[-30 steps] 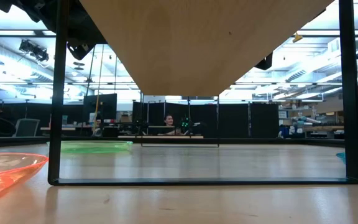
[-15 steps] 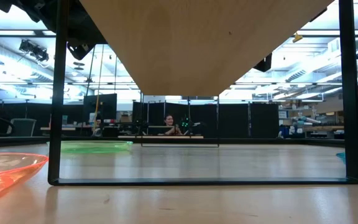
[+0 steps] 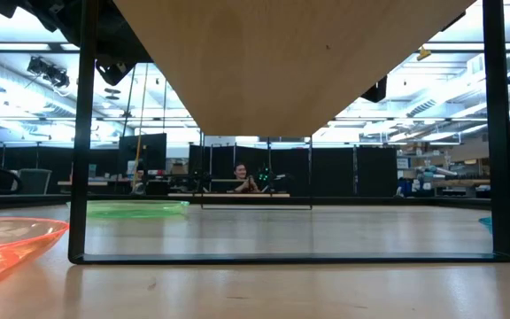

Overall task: Place and stack plates onto a shelf
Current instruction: Stack the pink plate on top of the green plate on the shelf

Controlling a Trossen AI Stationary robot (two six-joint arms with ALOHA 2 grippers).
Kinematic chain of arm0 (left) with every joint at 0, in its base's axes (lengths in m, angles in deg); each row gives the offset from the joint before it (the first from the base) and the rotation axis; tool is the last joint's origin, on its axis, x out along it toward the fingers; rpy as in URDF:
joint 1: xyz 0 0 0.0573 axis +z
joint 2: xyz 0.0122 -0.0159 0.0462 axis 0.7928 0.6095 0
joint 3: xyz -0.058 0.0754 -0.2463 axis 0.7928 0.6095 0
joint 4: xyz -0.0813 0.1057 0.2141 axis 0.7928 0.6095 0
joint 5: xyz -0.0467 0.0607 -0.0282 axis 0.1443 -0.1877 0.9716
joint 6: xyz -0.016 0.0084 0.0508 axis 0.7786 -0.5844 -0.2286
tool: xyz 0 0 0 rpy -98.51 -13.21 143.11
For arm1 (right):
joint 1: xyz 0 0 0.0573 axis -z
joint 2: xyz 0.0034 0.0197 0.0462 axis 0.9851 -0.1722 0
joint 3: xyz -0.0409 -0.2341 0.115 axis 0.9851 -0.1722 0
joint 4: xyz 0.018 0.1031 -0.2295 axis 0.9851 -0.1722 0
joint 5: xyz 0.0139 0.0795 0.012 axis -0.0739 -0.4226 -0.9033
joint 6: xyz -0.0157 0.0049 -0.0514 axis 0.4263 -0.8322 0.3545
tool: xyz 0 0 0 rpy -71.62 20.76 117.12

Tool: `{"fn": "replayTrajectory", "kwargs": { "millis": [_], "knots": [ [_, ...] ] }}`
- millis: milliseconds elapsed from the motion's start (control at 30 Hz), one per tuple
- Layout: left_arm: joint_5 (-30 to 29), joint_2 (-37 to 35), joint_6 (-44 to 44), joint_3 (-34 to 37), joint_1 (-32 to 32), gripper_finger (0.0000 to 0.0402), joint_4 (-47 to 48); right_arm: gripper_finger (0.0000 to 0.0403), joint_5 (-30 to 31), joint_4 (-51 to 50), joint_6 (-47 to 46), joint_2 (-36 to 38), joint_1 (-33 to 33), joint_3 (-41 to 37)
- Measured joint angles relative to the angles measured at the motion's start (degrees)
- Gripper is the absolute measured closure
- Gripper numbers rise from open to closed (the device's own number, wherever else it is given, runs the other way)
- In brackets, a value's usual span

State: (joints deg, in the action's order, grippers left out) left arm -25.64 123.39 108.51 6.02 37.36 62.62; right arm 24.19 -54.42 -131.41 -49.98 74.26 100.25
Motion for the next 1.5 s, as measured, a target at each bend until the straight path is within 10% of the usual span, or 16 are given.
{"fn": "replayTrajectory", "kwargs": {
  "millis": [1500],
  "knots": [
    [0.02, 0.00, 0.01, 0.00, 0.01, 0.0310, 0.01, 0.0291, -0.46, 0.03, 1.51, 0.02, 0.00, 0.04]
  ]
}}
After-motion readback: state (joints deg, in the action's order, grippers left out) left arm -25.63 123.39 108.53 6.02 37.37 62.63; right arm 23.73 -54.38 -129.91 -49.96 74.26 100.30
